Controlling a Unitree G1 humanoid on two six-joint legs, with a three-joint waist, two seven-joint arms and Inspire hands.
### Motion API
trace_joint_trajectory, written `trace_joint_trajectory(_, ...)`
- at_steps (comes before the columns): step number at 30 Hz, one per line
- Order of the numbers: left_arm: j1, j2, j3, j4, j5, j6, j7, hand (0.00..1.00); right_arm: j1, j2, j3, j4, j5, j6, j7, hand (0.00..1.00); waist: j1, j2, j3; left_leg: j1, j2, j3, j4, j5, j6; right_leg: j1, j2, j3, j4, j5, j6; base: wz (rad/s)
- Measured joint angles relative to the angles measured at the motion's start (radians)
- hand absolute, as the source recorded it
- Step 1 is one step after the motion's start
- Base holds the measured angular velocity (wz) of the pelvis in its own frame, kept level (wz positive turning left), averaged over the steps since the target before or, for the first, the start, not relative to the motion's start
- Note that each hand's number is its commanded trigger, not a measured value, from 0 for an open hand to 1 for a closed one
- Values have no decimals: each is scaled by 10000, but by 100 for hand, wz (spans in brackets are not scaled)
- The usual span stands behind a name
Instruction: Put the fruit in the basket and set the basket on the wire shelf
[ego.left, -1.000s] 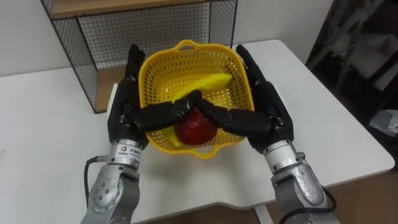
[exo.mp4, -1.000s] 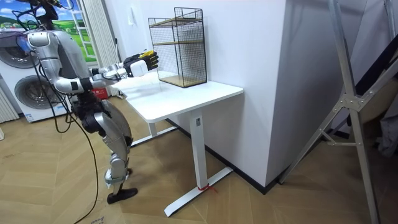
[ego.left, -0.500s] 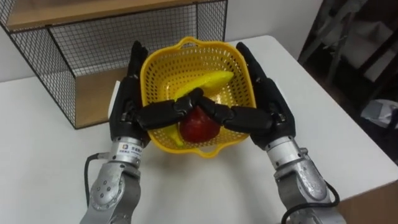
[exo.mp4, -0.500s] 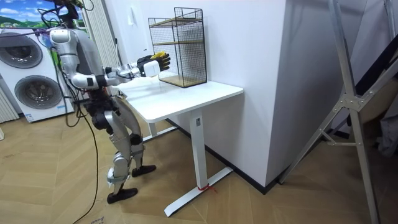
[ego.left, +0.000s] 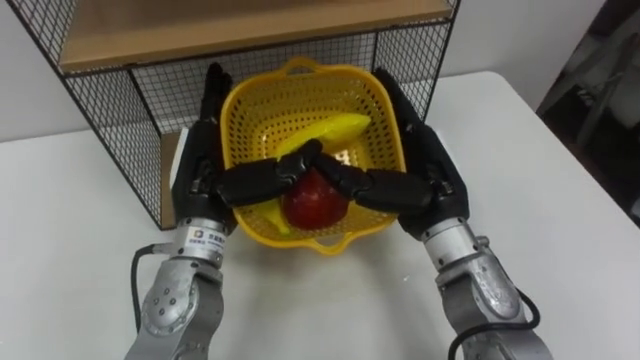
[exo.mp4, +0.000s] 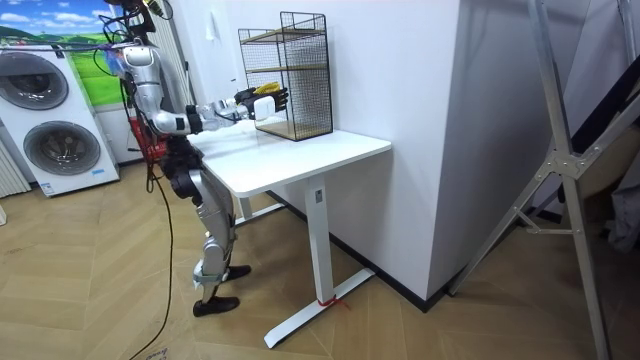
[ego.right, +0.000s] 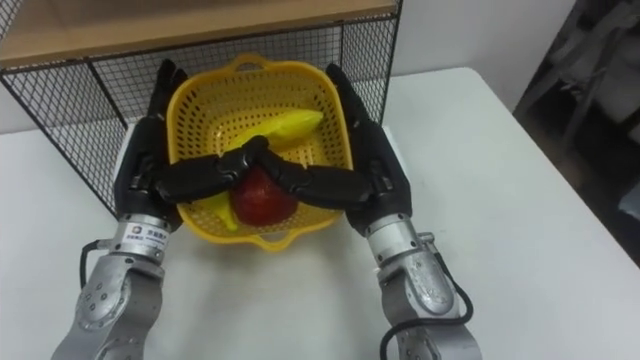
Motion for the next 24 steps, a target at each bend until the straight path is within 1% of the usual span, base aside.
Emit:
trace_joint_trajectory(3, -6, -6, 97, -2, 305, 121, 5, 0, -81, 4, 15, 104, 43, 140, 7, 0, 7, 1, -5, -7, 30, -206, -98, 75, -57, 177, 111, -181, -389, 148, -53, 16)
trace_joint_trajectory(6, -8, -15, 101, -4, 363, 122, 83, 0, -119, 1, 33, 104, 32, 201, 7, 0, 35, -1, -6, -8, 71, -309, -101, 87, -77, 345, 165, -341, -677, 222, -84, 14)
trace_joint_trajectory(9, -22, -27, 84, -7, 351, 125, 219, 0, -174, -21, 131, 126, 80, 210, -10, 0, 169, -16, -12, 47, 77, -384, -213, 107, -103, 506, 244, -381, -986, 316, -73, 9)
trace_joint_trajectory(12, -197, -53, 112, -7, 347, 235, 408, 0, -520, -21, 143, 312, 210, 228, -45, 0, 236, -40, -17, 61, 71, -487, -415, 245, -124, 619, 294, -494, -1310, 489, -95, 8)
trace_joint_trajectory(15, -317, -60, 145, -3, 341, 380, 428, 0, -775, -14, 121, 537, 156, 264, -48, 0, 245, -43, -14, 158, 63, -607, -461, 271, -135, 866, 306, -680, -1571, 577, -101, 12)
trace_joint_trajectory(19, -335, -85, 208, 13, 341, 398, 584, 0, -1028, 4, 3, 557, -89, 414, -95, 0, 181, -59, -10, 264, 26, -778, -634, 387, -147, 1111, 325, -889, -1947, 745, -110, 13)
trace_joint_trajectory(20, -341, -103, 222, 41, 326, 402, 603, 0, -1124, 8, -14, 569, -117, 440, -129, 0, 161, -76, 2, 321, 11, -793, -706, 426, -146, 1188, 326, -914, -2014, 768, -107, 8)
trace_joint_trajectory(22, -452, -118, 232, 303, 304, 438, 648, 0, -1529, 23, -40, 993, -16, 447, -171, 0, 156, -86, 11, 454, -7, -790, -854, 502, -151, 1282, 323, -937, -2075, 802, -109, 2)
trace_joint_trajectory(23, -631, -110, 235, 598, 226, 548, 648, 0, -1845, 37, -75, 1398, 14, 499, -283, 0, 161, -93, 17, 548, -20, -793, -910, 530, -153, 1386, 318, -951, -2091, 803, -109, 0)
trace_joint_trajectory(24, -719, -110, 239, 730, 141, 622, 648, 0, -1961, 28, -90, 1495, 37, 593, -352, 0, 166, -92, 18, 575, -19, -795, -908, 530, -153, 1396, 315, -957, -2098, 802, -109, 0)
